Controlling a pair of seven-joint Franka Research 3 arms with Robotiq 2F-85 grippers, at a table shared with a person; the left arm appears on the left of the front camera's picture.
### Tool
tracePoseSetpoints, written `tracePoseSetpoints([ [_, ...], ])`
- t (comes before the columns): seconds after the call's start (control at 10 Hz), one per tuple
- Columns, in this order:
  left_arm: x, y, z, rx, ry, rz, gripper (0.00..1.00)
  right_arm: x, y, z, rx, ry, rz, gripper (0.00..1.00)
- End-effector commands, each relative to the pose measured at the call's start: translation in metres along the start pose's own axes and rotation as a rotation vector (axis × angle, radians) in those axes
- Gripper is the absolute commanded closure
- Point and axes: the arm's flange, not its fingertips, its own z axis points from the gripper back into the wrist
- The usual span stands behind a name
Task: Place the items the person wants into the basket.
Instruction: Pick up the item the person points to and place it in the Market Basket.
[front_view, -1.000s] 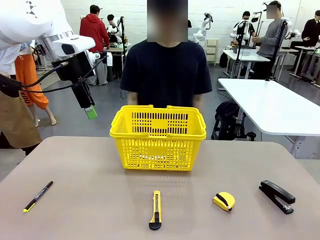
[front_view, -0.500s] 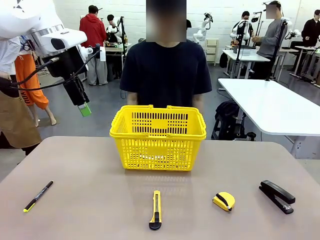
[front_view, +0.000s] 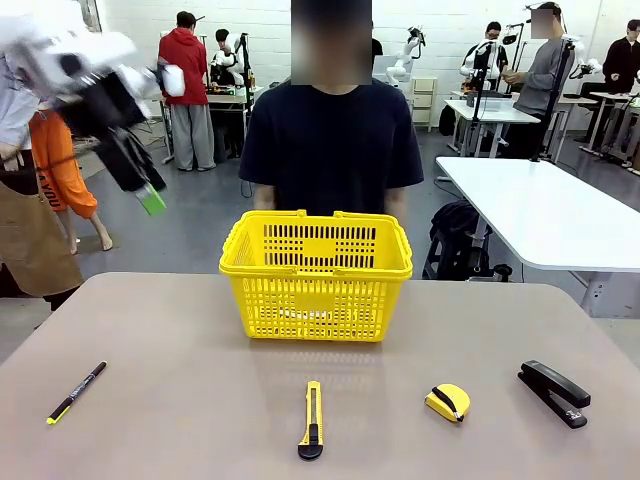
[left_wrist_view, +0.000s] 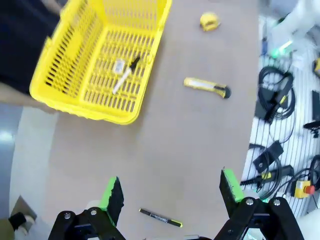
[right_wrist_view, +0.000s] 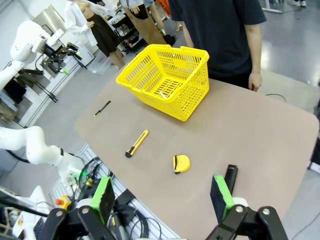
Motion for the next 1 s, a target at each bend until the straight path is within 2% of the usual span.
tracePoseSetpoints([
  [0.0, -0.061, -0.009, 0.055, -0.065, -0.240, -0.052, 0.00, 0.000, 0.000, -0.001, 0.010, -0.003, 0.003, 0.00],
  [0.2, -0.116, -0.010, 0.092, -0.023, -0.427, -0.049, 0.00, 0.000, 0.000, -0.001, 0.010, -0.003, 0.003, 0.00],
  [0.3, -0.144, -0.011, 0.109, -0.049, -0.529, -0.038, 0.00, 0.000, 0.000, -0.001, 0.010, -0.003, 0.003, 0.00],
  [0.5, -0.201, -0.008, 0.143, -0.008, -0.660, -0.025, 0.00, 0.000, 0.000, -0.001, 0.010, -0.003, 0.003, 0.00],
  [0.6, -0.223, -0.006, 0.154, 0.011, -0.714, -0.020, 0.00, 0.000, 0.000, -0.001, 0.010, -0.003, 0.003, 0.00],
  [0.7, -0.242, -0.002, 0.162, -0.025, -0.763, -0.007, 0.00, 0.000, 0.000, -0.001, 0.010, -0.003, 0.003, 0.00],
  [0.9, -0.267, 0.007, 0.176, -0.153, -0.747, -0.016, 0.00, 0.000, 0.000, -0.001, 0.010, -0.003, 0.003, 0.00],
])
